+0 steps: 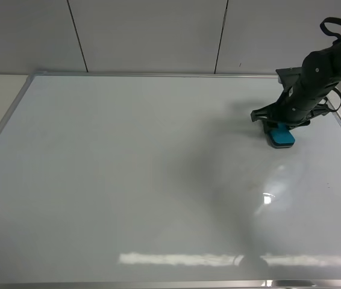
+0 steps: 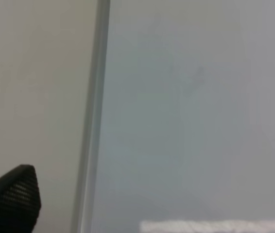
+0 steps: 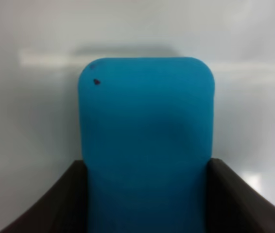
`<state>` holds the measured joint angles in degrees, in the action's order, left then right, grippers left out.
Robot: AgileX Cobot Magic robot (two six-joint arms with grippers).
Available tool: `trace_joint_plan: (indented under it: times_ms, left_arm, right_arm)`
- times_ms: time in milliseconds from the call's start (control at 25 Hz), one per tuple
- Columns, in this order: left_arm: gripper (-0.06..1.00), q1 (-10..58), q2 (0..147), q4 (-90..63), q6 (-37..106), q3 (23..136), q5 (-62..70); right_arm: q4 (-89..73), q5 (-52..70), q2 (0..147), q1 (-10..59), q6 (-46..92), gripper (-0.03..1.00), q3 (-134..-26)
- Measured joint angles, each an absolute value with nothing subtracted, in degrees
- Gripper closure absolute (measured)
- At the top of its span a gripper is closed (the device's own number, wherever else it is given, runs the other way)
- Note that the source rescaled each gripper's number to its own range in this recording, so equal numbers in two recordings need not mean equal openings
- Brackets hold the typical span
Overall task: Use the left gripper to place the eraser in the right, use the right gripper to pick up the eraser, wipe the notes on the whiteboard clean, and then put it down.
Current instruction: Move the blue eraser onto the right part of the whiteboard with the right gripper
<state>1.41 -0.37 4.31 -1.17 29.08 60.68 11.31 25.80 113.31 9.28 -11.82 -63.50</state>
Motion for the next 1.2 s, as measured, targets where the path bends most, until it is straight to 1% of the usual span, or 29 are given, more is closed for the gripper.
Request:
trace_joint_plan:
  times_ms: [160, 360, 480, 640, 840, 960, 1200]
  left_arm:
    - [-0.06, 1.41, -0.37, 4.31, -1.17, 29.08, 60.68]
    - [-0.06, 1.41, -0.37, 4.31, -1.11, 29.08, 60.68]
    - [-0.06, 1.41, -0.37, 4.31, -1.11, 29.08, 60.73]
    - [-0.06, 1.41, -0.37, 4.31, -1.11, 29.08, 60.73]
    - [-0.06, 1.41, -0.37, 4.31, -1.11, 29.08, 60.73]
    - [-0.06, 1.41, -0.37, 4.31, -1.11, 29.08, 60.73]
    - [-0.06, 1.41, -0.37, 4.31, -1.11, 29.08, 60.73]
  right_arm:
    - [8.86, 34.48, 108.18, 12.93, -10.69, 0.95, -61.89]
    - [8.09, 35.08, 98.49, 13.35, -10.80, 0.95, -54.74]
    - [8.09, 33.73, 92.93, 13.35, -10.91, 0.95, -48.13]
    - [10.05, 27.79, 86.93, 13.23, -11.41, 0.95, -39.31]
    - [15.23, 20.07, 84.88, 10.05, -16.33, 0.95, -30.34]
    - [17.29, 18.68, 84.88, 8.82, -17.59, 0.95, -27.98]
    - [18.19, 18.30, 84.88, 7.27, -18.41, 0.95, -27.56]
